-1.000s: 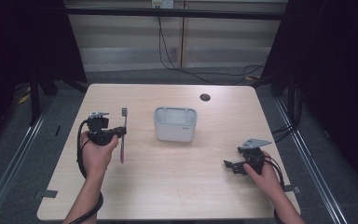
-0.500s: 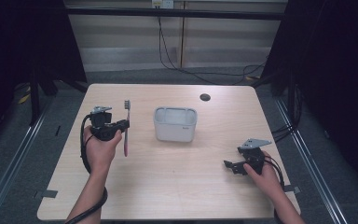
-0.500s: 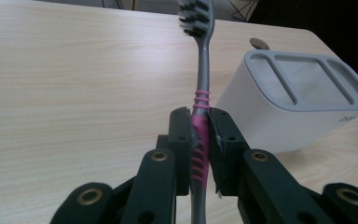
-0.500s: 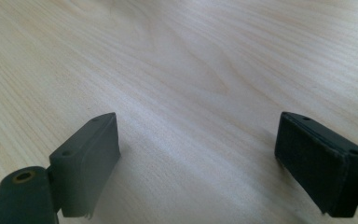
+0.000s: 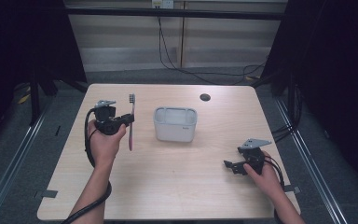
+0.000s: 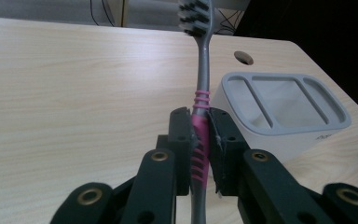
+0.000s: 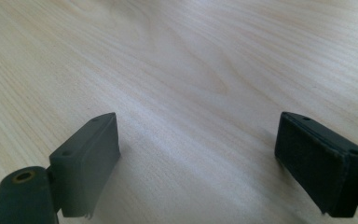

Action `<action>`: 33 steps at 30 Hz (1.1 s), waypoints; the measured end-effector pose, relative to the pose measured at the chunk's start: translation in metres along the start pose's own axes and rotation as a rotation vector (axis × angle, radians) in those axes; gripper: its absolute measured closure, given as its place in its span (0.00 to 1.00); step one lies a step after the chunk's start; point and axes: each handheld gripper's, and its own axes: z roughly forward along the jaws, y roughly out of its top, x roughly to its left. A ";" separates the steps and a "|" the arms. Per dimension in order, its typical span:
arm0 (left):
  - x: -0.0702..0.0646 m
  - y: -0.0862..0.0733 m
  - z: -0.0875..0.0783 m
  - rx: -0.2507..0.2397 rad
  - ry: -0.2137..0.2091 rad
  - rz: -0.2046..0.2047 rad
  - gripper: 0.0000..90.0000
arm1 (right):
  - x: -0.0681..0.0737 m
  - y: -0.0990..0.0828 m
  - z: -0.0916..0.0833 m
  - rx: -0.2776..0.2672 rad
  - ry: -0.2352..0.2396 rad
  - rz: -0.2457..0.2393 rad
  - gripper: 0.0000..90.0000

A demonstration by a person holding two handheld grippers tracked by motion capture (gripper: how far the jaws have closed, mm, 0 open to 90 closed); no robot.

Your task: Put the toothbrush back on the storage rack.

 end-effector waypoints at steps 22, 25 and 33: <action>-0.010 0.017 0.002 -0.069 0.013 0.041 0.89 | 0.000 0.000 0.000 0.001 -0.002 -0.001 0.14; -0.011 0.019 0.003 -0.082 0.021 0.057 0.89 | 0.000 0.000 0.000 0.000 0.000 0.000 0.14; -0.014 0.022 0.007 -0.099 0.025 0.066 0.89 | 0.000 0.000 0.000 0.001 -0.001 -0.001 0.14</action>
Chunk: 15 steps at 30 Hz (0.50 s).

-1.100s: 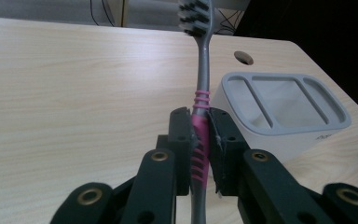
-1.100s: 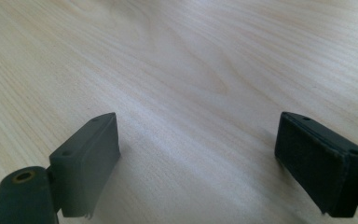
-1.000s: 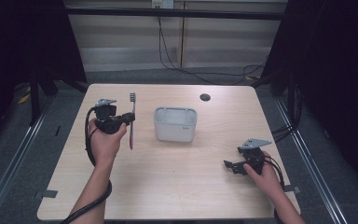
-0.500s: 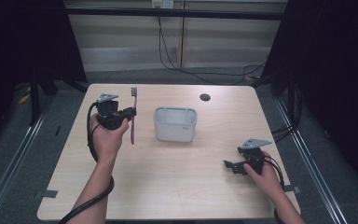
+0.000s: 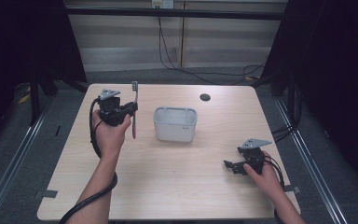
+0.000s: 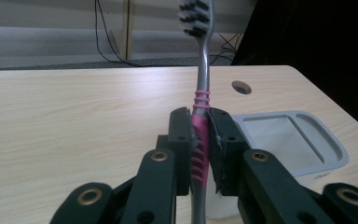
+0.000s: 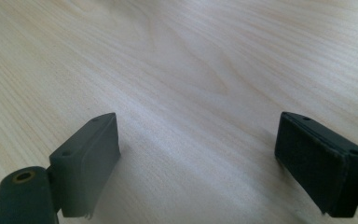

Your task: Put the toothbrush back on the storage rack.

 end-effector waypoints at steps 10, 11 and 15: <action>-0.007 0.006 0.005 -0.031 -0.002 0.013 0.89 | 0.000 0.000 0.000 0.001 0.000 0.000 0.14; -0.008 0.007 0.005 -0.031 -0.002 0.014 0.89 | 0.000 0.000 0.000 -0.001 0.002 0.000 0.14; -0.010 0.011 0.007 -0.030 -0.008 0.018 0.89 | 0.000 0.000 0.000 0.000 0.000 0.000 0.14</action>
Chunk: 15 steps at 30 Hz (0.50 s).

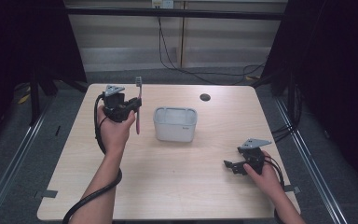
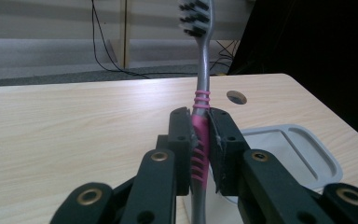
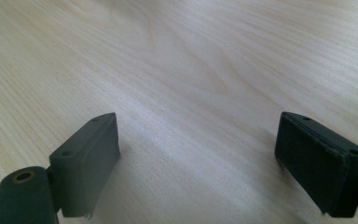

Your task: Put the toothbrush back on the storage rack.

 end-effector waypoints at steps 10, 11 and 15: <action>-0.008 0.010 0.005 -0.028 -0.002 0.017 0.89 | 0.000 0.000 0.000 -0.001 0.002 0.000 0.14; -0.009 0.011 0.005 -0.032 -0.005 0.016 0.89 | 0.000 0.000 0.000 0.000 0.000 0.000 0.14; -0.012 0.015 0.007 -0.043 -0.004 0.021 0.89 | 0.000 0.000 0.000 -0.001 0.002 0.000 0.14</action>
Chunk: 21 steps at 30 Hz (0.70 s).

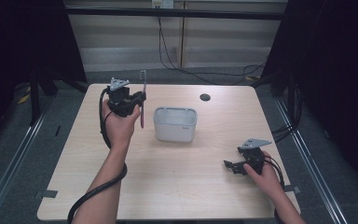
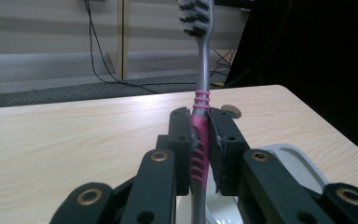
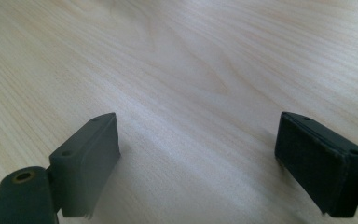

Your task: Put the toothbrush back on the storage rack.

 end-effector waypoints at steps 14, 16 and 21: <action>-0.008 0.008 0.011 -0.024 -0.013 0.015 0.89 | 0.000 0.000 0.000 0.000 0.001 -0.001 0.14; -0.009 0.008 0.013 -0.026 -0.016 0.015 0.89 | 0.000 0.000 0.000 0.000 -0.001 -0.005 0.14; -0.010 0.007 0.017 -0.033 -0.018 0.017 0.89 | 0.000 0.000 0.000 0.000 0.000 -0.004 0.14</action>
